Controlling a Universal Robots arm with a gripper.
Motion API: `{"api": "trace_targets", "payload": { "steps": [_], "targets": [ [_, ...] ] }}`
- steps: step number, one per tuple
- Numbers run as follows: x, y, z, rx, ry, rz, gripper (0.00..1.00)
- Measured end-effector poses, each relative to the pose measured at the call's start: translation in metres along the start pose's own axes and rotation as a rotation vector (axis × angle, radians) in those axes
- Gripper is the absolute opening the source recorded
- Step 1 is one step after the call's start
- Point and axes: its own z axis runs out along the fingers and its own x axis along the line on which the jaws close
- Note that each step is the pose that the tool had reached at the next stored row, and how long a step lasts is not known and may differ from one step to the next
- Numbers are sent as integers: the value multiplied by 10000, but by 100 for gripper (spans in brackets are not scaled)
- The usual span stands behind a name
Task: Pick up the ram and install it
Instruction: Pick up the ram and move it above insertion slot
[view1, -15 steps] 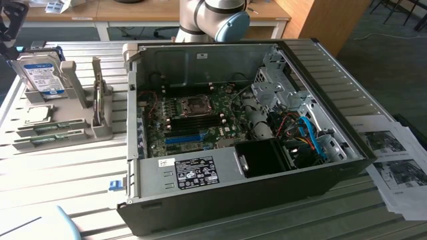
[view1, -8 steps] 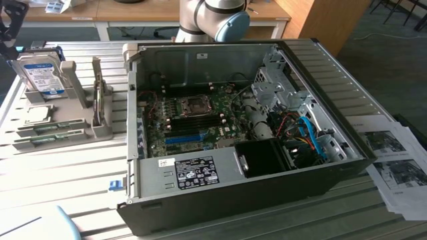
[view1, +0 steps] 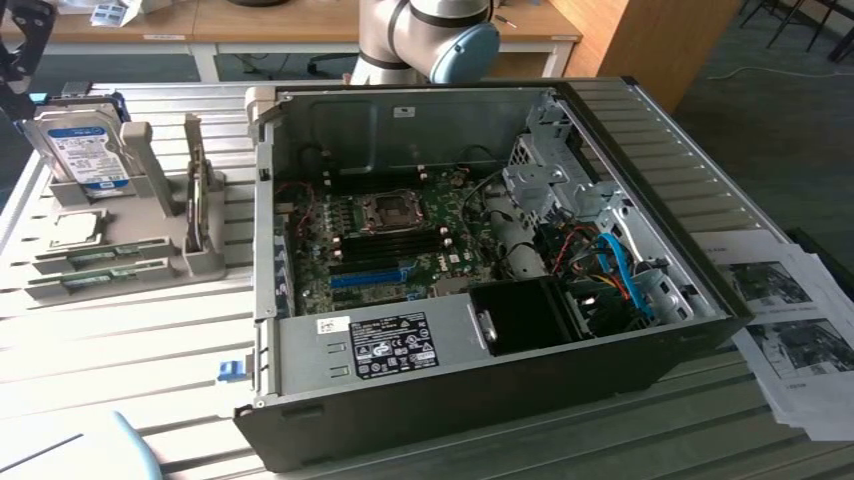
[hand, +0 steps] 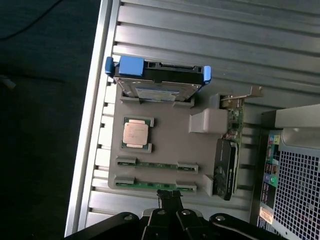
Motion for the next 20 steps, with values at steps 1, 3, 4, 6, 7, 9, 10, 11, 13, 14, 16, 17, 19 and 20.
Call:
{"api": "trace_targets", "payload": {
  "steps": [1, 3, 4, 6, 7, 9, 10, 11, 13, 14, 16, 17, 19, 20],
  "targets": [
    [0, 0, 0, -3, 6, -151, 9],
    [0, 0, 0, -10, 20, -453, 9],
    [0, 0, 1, -13, 27, -605, 9],
    [0, 0, 1, -20, 41, -933, 9],
    [0, 0, 1, -24, 49, -1107, 9],
    [0, 0, 2, -31, 66, -1465, 9],
    [0, 0, 2, -35, 73, -1645, 9],
    [0, 0, 2, -38, 82, -1816, 9],
    [0, 0, 2, -46, 97, -2149, 9],
    [0, 0, 2, -50, 104, -2324, 9],
    [0, 0, 3, -57, 120, -2671, 9],
    [0, 0, 3, -61, 129, -2850, 9],
    [0, 0, 3, -69, 143, -3189, 9],
    [0, 0, 4, -72, 151, -3363, 9]
  ]
}}
